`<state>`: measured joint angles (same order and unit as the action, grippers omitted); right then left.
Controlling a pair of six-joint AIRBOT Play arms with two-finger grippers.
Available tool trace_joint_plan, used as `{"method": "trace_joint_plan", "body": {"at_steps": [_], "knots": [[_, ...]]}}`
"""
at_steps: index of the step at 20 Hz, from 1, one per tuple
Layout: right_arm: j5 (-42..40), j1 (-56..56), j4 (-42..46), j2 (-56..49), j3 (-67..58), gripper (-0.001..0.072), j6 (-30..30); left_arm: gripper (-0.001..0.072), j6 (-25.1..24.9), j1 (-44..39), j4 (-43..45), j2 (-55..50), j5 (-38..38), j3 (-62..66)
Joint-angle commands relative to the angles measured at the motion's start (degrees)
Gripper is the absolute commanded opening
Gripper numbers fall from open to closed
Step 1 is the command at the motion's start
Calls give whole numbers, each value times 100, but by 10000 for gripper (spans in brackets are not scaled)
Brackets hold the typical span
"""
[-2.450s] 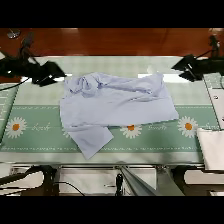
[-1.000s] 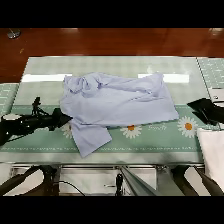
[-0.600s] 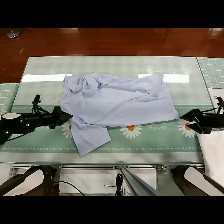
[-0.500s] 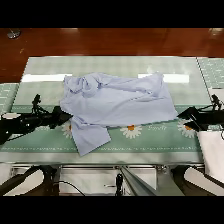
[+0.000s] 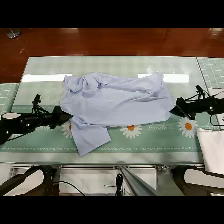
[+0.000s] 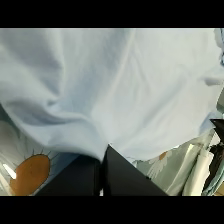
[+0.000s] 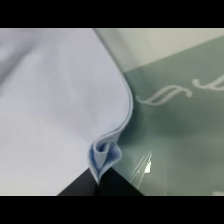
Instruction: Fold the shirts.
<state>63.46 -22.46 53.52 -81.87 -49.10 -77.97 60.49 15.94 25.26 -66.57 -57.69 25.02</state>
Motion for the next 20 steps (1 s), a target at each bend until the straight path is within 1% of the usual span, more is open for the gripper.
{"method": "trace_joint_plan", "body": {"at_steps": [1,3,5,7,9,10,11,12,14,15,17,20], "knots": [[514,157,-94,-63,-557,22,72,21,-7,9,-52,70,-195,214],[1003,162,-186,168,-1515,21,81,20,-57,9,-621,417,-372,949],[1187,162,-323,503,-2922,21,-61,20,-81,9,-1266,850,-188,2262],[1268,157,-339,804,-4483,21,-203,20,-70,9,-1320,1095,70,3764],[1392,157,-46,1174,-5748,21,-402,20,-39,11,-1189,1237,184,5224],[1425,155,227,1427,-6207,21,-595,20,236,11,-831,1300,208,5908],[1410,155,407,1714,-6472,21,-737,20,614,11,-326,1373,223,6476],[1401,155,514,2028,-6618,21,-756,20,1021,11,348,1467,190,7020],[1593,157,693,2758,-6664,21,-798,20,1572,11,1631,1735,-151,7827],[1853,157,870,3075,-6664,21,-892,20,1777,11,2188,1941,-448,8100],[2398,157,1368,3676,-6664,21,-1067,20,2046,11,2942,2446,-1069,8301],[2789,157,1816,4422,-6664,21,-1185,20,2041,9,3923,3263,-1646,8301]]}}
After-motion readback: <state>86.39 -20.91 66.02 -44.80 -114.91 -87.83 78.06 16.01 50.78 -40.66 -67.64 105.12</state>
